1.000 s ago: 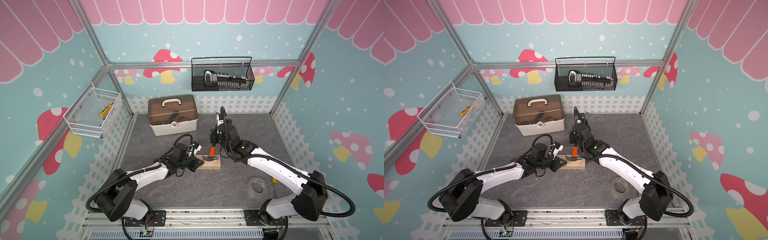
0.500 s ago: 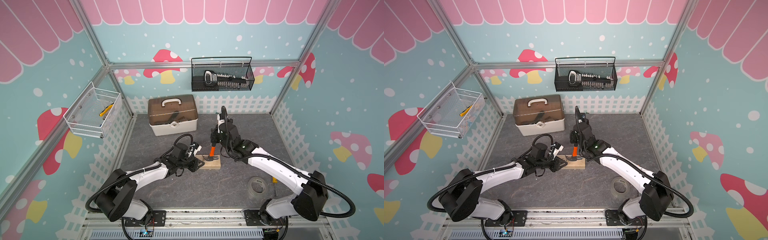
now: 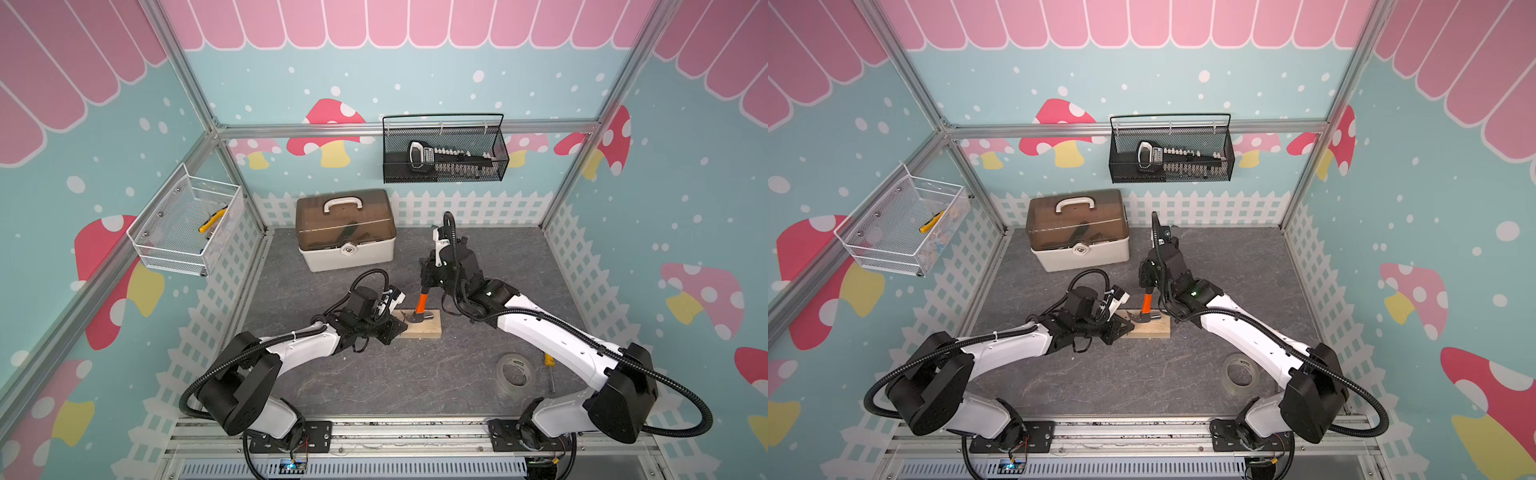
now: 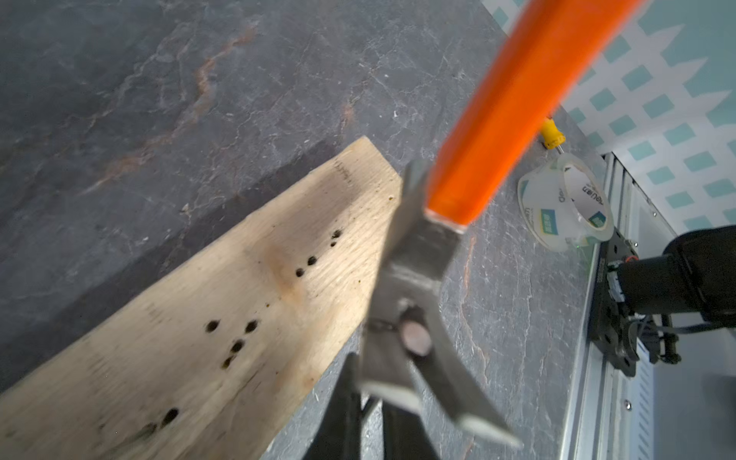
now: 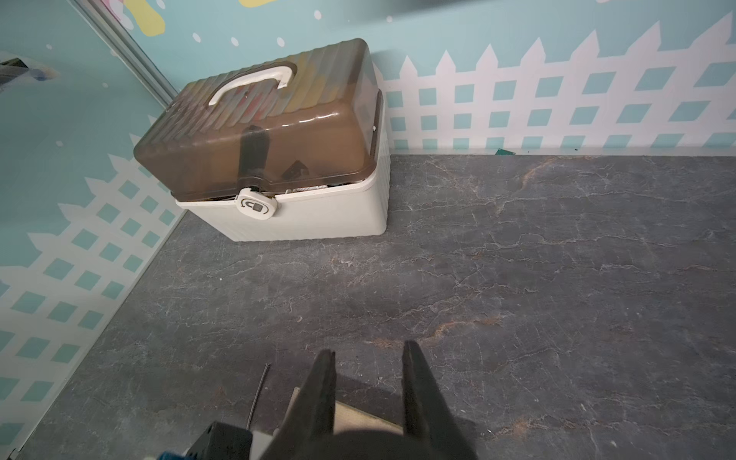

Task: Use a claw hammer to pull out a nail
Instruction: Pick up the nail with the hammer.

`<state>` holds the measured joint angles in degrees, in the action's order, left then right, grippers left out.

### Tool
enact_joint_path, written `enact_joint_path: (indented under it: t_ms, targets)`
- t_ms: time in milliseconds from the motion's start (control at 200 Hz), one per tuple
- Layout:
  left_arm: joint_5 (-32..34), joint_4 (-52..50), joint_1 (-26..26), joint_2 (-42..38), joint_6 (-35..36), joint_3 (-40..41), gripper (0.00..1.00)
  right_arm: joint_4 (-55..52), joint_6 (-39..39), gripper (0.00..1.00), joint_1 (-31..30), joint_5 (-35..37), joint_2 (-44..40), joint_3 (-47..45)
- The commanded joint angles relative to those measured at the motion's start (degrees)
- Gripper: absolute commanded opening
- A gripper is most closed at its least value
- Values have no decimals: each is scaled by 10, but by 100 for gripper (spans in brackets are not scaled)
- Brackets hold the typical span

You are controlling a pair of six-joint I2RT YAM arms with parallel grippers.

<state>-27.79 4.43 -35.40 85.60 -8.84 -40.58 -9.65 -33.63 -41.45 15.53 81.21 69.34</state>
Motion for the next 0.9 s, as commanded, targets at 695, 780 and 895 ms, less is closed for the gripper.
enact_joint_path:
  t_ms: [695,780,895]
  targets:
    - [-86,-35,29,-28,48,-20,0,101,123,0,23,-114,1,-18]
    - [-105,-38,34,-28,49,-20,0,103,139,0,28,-120,1,-19]
    - [-125,-41,35,-26,48,-25,0,128,150,0,31,-126,-2,-37]
